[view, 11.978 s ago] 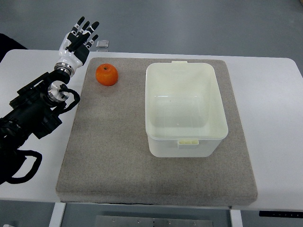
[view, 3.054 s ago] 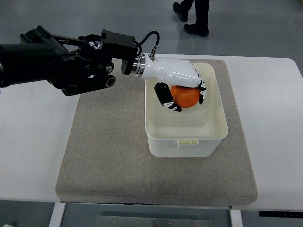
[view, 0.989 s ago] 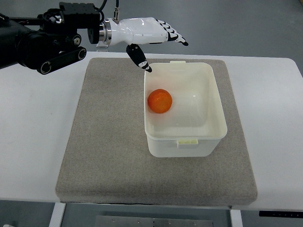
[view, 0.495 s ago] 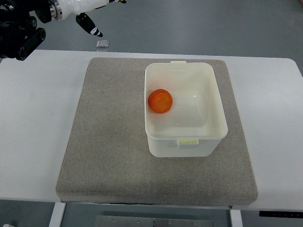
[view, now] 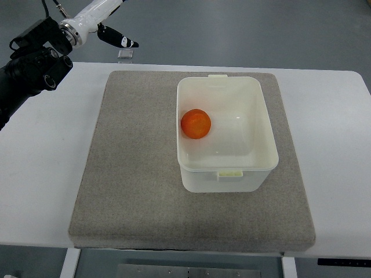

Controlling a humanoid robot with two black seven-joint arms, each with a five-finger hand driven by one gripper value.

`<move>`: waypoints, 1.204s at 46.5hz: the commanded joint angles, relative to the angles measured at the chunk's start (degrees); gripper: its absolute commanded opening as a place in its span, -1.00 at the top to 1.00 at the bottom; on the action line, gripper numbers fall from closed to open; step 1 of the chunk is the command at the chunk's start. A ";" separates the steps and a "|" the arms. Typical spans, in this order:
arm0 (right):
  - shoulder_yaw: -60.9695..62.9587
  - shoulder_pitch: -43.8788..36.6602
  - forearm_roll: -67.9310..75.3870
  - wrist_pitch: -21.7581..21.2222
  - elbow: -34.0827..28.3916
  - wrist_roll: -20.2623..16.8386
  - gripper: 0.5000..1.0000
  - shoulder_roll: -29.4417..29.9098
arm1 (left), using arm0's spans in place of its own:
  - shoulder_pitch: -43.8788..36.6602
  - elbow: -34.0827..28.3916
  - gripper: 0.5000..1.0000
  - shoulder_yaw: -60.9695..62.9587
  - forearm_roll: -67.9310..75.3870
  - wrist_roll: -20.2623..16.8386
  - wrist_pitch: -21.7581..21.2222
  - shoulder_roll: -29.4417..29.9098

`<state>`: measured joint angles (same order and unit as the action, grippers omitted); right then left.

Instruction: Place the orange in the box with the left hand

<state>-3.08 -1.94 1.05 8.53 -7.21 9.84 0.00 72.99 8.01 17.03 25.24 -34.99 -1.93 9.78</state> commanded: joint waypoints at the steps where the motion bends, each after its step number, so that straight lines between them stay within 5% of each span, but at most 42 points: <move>1: 0.00 0.00 0.00 -0.01 0.00 0.00 -0.70 0.00 | -0.74 -0.19 -0.83 -0.94 -7.12 -0.01 2.71 -0.12; 5: 0.00 0.00 0.00 -0.01 0.00 0.00 -0.70 0.00 | -1.36 -0.19 -0.83 -3.31 -14.68 -0.01 4.56 -0.20; 13: 0.00 0.00 0.00 -0.01 -0.09 0.00 -0.70 0.00 | -3.91 -0.28 -0.81 -11.57 -26.20 8.70 5.44 -1.17; 27: 0.00 0.00 0.00 -0.01 0.00 0.00 -0.70 0.00 | -6.37 -0.28 -0.80 -26.68 -29.90 10.46 10.10 -1.35; 36: 0.00 0.00 0.00 -0.01 0.00 0.00 -0.70 0.00 | -8.91 -0.19 -0.81 -36.79 -30.51 19.69 11.51 -2.40; 56: 0.00 0.00 0.00 -0.01 0.00 0.00 -0.70 0.00 | -10.32 -0.28 -0.81 -44.45 -31.57 17.06 16.52 -2.93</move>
<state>-3.08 -1.94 1.05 8.51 -7.20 9.84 0.00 62.68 7.73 -26.88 -6.27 -17.66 13.96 6.76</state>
